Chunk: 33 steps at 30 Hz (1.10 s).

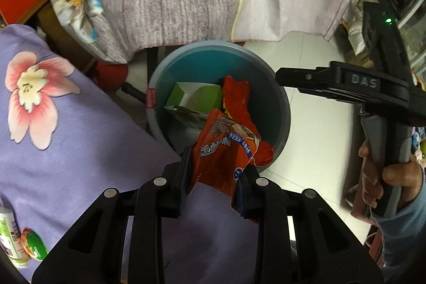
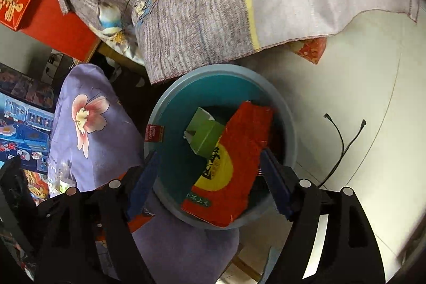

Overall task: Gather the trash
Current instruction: 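Open the left tool to drop the bag while the right tool drops the wrapper into the bucket, then move both tools back over the remaining trash on the bedspread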

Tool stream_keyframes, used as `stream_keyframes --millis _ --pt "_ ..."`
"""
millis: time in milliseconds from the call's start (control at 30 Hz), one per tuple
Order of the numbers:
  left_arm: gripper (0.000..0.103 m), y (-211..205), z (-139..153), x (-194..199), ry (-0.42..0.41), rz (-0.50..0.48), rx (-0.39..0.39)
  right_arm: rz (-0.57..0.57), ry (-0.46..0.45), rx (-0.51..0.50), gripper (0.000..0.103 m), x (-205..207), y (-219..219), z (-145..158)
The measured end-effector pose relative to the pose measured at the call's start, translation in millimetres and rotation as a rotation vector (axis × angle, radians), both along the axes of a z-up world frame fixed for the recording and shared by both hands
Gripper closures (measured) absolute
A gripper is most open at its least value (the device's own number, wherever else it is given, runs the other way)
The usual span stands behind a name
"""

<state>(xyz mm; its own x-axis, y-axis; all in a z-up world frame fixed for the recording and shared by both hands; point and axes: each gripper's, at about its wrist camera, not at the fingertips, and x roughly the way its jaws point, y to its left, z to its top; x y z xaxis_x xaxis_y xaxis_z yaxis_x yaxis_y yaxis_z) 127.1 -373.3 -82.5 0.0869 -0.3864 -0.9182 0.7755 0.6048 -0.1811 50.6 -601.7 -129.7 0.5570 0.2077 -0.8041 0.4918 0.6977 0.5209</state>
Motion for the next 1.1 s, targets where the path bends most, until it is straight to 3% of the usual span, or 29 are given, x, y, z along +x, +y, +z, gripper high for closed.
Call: stream_keyframes --millis 100,300,433,767,1100 --pt "0.071 -12.4 -6.1 -3.5 0.003 -0.019 0.008 -0.025 -0.008 -0.006 0.027 -10.0 -7.5 3.2" --pt "0.031 -23.8 -12.6 -5.6 -0.032 -0.014 0.034 -0.048 0.007 0.006 0.027 -18.0 -13.0 -1.7" --pt "0.021 -16.3 -8.8 -2.2 -0.043 0.012 0.031 -0.045 0.014 0.021 0.027 -16.4 -12.0 -4.4" --pt "0.012 2.4 3.0 4.2 -0.051 0.064 -0.003 -0.037 0.027 0.017 0.023 -12.7 -0.5 1.3" --pt "0.01 40.8 16.9 4.8 -0.058 0.121 -0.041 -0.011 0.051 0.009 0.02 -6.4 24.3 8.7"
